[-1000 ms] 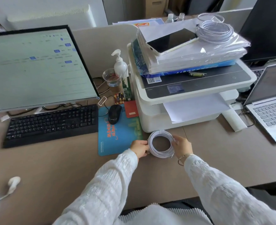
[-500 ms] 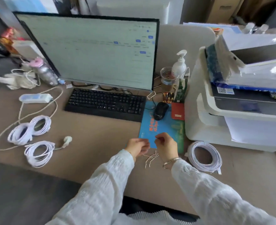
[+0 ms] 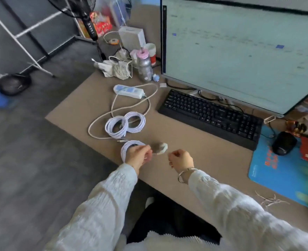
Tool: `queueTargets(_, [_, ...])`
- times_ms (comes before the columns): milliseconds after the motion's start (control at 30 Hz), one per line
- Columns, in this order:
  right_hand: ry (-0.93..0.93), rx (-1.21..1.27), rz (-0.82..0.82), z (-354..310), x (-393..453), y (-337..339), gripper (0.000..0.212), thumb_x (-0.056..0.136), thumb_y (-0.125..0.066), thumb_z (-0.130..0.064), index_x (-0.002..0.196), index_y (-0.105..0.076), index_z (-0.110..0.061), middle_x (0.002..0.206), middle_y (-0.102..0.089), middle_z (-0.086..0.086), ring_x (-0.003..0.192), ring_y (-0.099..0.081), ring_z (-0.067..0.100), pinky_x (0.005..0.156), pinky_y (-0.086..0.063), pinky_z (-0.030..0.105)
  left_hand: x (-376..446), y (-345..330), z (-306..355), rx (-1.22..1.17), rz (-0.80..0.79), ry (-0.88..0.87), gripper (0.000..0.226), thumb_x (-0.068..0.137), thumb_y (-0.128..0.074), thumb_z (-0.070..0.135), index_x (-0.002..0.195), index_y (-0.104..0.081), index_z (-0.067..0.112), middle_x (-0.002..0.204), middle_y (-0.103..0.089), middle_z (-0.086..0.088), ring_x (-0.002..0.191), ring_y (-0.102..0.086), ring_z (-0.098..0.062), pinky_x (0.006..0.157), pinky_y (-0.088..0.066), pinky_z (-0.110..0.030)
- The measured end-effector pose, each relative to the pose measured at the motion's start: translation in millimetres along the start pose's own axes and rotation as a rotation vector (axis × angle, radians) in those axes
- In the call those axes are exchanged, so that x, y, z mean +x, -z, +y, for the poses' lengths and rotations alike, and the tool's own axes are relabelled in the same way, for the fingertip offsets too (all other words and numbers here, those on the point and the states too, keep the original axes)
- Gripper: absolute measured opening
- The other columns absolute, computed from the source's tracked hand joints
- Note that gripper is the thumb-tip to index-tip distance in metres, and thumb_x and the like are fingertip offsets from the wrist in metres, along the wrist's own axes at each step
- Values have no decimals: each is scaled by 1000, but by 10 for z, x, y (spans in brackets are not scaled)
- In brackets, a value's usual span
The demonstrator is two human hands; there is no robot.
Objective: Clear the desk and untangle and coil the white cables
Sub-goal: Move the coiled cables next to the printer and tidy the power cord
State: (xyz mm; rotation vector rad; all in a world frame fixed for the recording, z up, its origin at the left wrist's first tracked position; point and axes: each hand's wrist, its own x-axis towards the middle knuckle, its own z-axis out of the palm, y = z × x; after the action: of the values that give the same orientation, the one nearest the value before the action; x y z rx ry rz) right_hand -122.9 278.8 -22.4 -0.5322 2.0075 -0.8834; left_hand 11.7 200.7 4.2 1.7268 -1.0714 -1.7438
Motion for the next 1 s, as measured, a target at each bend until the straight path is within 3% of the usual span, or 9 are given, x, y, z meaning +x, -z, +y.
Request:
queueTargets(133, [-111, -66, -64, -158, 159, -611, 34, 86, -62, -43, 74, -63, -12, 81, -72, 13, 79, -68, 29, 80, -56, 39, 385, 611, 232, 134, 168, -146, 8, 86, -67, 6, 93, -67, 3, 81, -65, -6, 73, -58, -16, 60, -46, -21])
queueTargets(233, [-209, -14, -96, -205, 238, -913, 37, 80, -68, -48, 88, -62, -13, 80, -68, 6, 74, -64, 22, 70, -55, 35, 628, 901, 237, 299, 116, -136, 38, 85, -71, 10, 119, -54, 6, 107, -57, -4, 96, -53, -16, 76, -40, -18])
queueTargets(333, [-296, 34, -113, -243, 266, -1126, 35, 76, -75, -45, 83, -57, -15, 78, -61, 4, 69, -57, 20, 57, -45, 29, 863, 1111, 125, 472, -13, -23, 68, 81, -77, 28, 137, -42, 13, 130, -52, -3, 118, -51, -21, 101, -42, -36])
queueTargets(433, [-315, -70, -99, -233, 269, -1284, 39, 75, -76, -45, 90, -61, -12, 81, -65, 3, 70, -60, 19, 64, -50, 29, 981, 1197, 58, 501, -128, 72, 75, 82, -77, 25, 144, -35, 23, 134, -50, -8, 115, -51, -22, 100, -46, -42])
queueTargets(533, [-301, -117, -58, -211, 276, -1344, 45, 73, -78, -37, 107, -62, -13, 93, -67, 1, 82, -64, 19, 72, -51, 29, 1073, 1173, 38, 405, -171, 161, 76, 83, -72, 12, 145, -31, 26, 131, -52, -8, 110, -52, -22, 89, -49, -37])
queueTargets(600, [-286, -146, -55, -217, 278, -1338, 41, 76, -76, -29, 110, -62, -11, 94, -64, 2, 87, -62, 21, 72, -46, 28, 1159, 1136, 25, 402, -135, 152, 80, 79, -74, 7, 144, -31, 22, 134, -51, -10, 111, -52, -22, 100, -47, -41])
queueTargets(733, [-234, -218, 9, -234, 269, -1300, 36, 78, -70, -18, 110, -57, -7, 108, -62, 11, 98, -60, 28, 74, -43, 27, 1151, 1037, -14, 753, -40, 5, 87, 73, -79, 14, 143, -29, 15, 141, -37, -10, 129, -42, -26, 107, -39, -38])
queueTargets(867, [-113, -138, 13, -266, 230, -1199, 26, 82, -66, -10, 101, -49, -9, 94, -58, 6, 82, -55, 23, 70, -43, 28, 1066, 1013, -46, 945, 84, -253, 89, 63, -86, 23, 135, -35, 16, 137, -35, -8, 129, -36, -27, 106, -37, -39])
queueTargets(1000, [-22, -51, -51, -222, 221, -948, 29, 80, -71, -10, 97, -48, -14, 89, -59, 1, 80, -57, 21, 63, -44, 22, 1013, 883, 51, 1195, -108, -350, 68, 79, -71, 28, 139, -41, 27, 150, -32, 4, 135, -31, -24, 110, -31, -40])
